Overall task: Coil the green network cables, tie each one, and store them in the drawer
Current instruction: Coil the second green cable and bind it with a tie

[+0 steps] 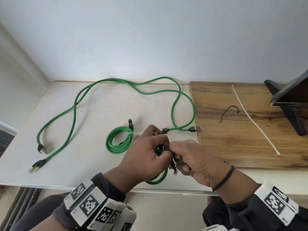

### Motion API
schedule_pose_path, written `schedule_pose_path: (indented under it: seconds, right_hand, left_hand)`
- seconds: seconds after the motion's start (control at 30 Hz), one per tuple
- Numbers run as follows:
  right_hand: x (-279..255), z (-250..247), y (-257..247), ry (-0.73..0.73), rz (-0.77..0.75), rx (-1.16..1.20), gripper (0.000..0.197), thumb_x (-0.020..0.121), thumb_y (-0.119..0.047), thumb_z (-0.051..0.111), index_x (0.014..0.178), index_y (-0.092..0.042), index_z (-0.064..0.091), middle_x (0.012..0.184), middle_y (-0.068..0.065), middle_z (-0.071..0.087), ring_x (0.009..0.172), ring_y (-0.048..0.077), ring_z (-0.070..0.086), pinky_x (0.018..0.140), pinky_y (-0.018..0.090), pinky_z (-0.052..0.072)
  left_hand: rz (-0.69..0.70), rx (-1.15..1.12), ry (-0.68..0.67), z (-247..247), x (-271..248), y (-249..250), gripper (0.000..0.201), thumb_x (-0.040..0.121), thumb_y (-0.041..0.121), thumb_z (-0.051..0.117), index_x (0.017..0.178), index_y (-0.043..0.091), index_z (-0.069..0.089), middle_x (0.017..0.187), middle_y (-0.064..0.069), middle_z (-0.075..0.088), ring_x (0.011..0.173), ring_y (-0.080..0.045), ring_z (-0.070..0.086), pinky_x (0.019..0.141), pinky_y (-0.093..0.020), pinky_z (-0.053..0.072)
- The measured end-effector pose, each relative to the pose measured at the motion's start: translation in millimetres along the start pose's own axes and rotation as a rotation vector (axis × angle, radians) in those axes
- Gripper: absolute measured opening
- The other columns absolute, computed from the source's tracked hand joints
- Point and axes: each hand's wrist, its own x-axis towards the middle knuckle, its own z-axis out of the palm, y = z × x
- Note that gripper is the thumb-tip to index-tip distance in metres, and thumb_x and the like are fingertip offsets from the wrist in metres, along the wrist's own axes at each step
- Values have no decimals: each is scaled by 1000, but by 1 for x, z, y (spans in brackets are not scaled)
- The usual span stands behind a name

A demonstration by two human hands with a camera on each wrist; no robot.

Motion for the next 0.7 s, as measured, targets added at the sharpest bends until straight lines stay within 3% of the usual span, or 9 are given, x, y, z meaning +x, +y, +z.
schedule_pose_path:
  seconds: [0.07, 0.2, 0.37, 0.5, 0.6, 0.7]
  right_hand:
    - [-1, 3, 0, 10, -30, 40, 32, 69, -15, 51, 44, -20, 33, 48, 2, 23, 45, 13, 16, 39, 19, 13]
    - [-1, 6, -2, 15, -75, 91, 39, 84, -3, 43, 49, -17, 30, 43, -2, 22, 40, 11, 18, 33, 16, 23]
    - [1, 4, 0, -1, -91, 71, 40, 83, -4, 43, 49, -20, 31, 47, -1, 20, 46, 13, 16, 41, 20, 22]
    - [0, 0, -1, 0, -123, 39, 43, 83, -3, 42, 46, -22, 32, 46, -2, 22, 42, 12, 19, 41, 21, 23]
    - [-1, 1, -2, 10, -150, 15, 48, 81, -1, 41, 41, -24, 32, 45, -3, 23, 37, 8, 21, 39, 20, 20]
    - [-1, 3, -1, 26, -154, 36, 46, 82, 0, 40, 43, -23, 30, 47, -2, 20, 40, 10, 17, 35, 17, 21]
  left_hand:
    - [-21, -25, 27, 0, 0, 0, 9, 66, 39, 48, 61, 32, 50, 82, 9, 46, 74, -10, 51, 71, -32, 40]
    - [-44, -62, 55, -2, 0, -2, 10, 64, 39, 49, 60, 30, 51, 81, 8, 46, 77, -11, 52, 76, -38, 44]
    - [-52, -120, 35, -5, 1, -5, 8, 64, 37, 51, 62, 31, 56, 84, 8, 51, 82, -11, 54, 81, -39, 46]
    - [-76, -191, -21, -7, 2, -8, 8, 66, 34, 52, 64, 33, 60, 80, 4, 58, 84, -13, 57, 78, -39, 49]
    - [-139, -264, -3, -4, 2, -3, 7, 63, 33, 52, 60, 29, 57, 67, 9, 56, 71, -13, 56, 67, -36, 47]
    - [-206, -277, -3, 0, 2, 3, 9, 65, 27, 54, 56, 26, 53, 52, 14, 51, 54, -8, 44, 58, -28, 37]
